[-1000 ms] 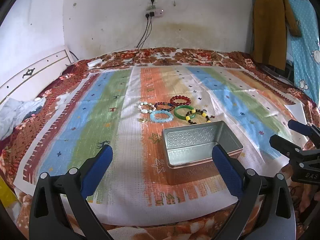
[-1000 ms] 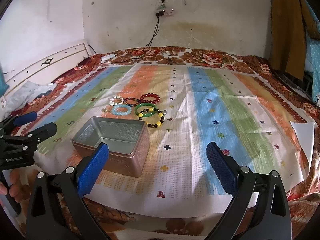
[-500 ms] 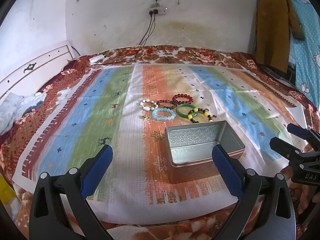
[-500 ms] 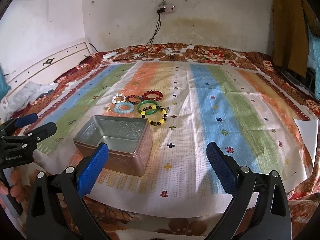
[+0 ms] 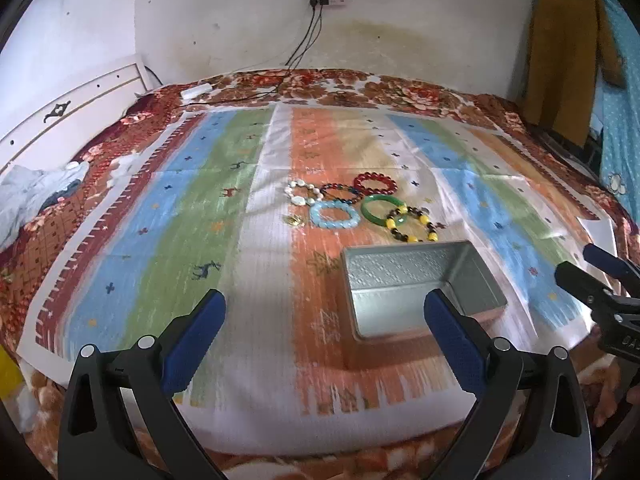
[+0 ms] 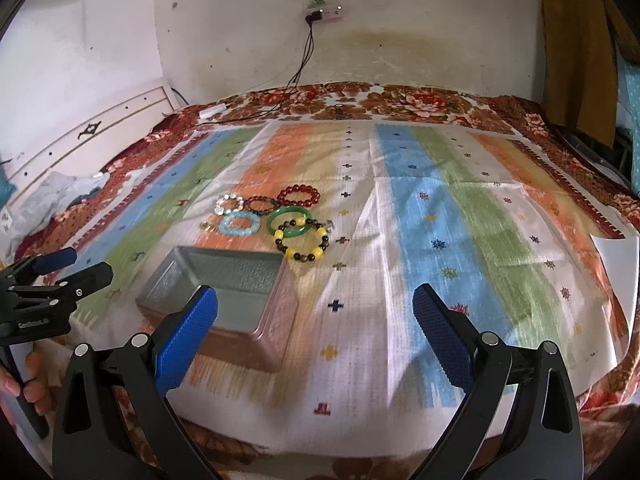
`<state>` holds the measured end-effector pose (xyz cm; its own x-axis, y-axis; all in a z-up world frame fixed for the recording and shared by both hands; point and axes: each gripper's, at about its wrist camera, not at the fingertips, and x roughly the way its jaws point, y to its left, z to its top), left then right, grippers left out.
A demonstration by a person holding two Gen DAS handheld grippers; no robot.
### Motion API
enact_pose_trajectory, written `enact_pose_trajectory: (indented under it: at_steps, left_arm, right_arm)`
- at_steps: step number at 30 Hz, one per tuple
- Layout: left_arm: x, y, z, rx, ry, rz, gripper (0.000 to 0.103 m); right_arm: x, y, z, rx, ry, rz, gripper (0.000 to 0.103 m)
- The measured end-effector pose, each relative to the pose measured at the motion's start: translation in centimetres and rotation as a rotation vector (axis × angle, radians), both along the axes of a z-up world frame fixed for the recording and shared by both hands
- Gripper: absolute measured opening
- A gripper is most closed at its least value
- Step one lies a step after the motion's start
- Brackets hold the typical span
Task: Organize jewelry
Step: 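Move both tools from the silver tin toward the row of bracelets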
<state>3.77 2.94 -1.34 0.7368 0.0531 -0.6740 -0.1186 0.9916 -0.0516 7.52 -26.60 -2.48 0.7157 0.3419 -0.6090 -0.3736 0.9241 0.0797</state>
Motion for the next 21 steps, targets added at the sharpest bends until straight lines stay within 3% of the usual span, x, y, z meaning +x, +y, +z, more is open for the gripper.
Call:
enact_pose_trajectory:
  at_steps: [3, 9, 16, 21]
  left_arm:
    - [1.1, 0.3, 0.3, -0.024, 0.001, 0.000, 0.098]
    - [2.4, -0.2, 0.0, 0.013, 0.034, -0.019, 0.098]
    - [4.5, 0.5, -0.2, 0.013, 0.065, 0.004, 0.098]
    - [4.8, 0.1, 0.1, 0.068, 0.056, -0.013, 0.098]
  right_arm:
    - [0.7, 0.2, -0.2, -0.009, 0.007, 0.021, 0.099]
    - [2.4, 0.5, -0.7, 0.007, 0.085, 0.046, 0.099]
    - [3.8, 1.0, -0.6, 0.014, 0.096, 0.066, 0.099]
    - [5.1, 0.5, -0.1, 0.064, 0.117, 0.054, 0.099]
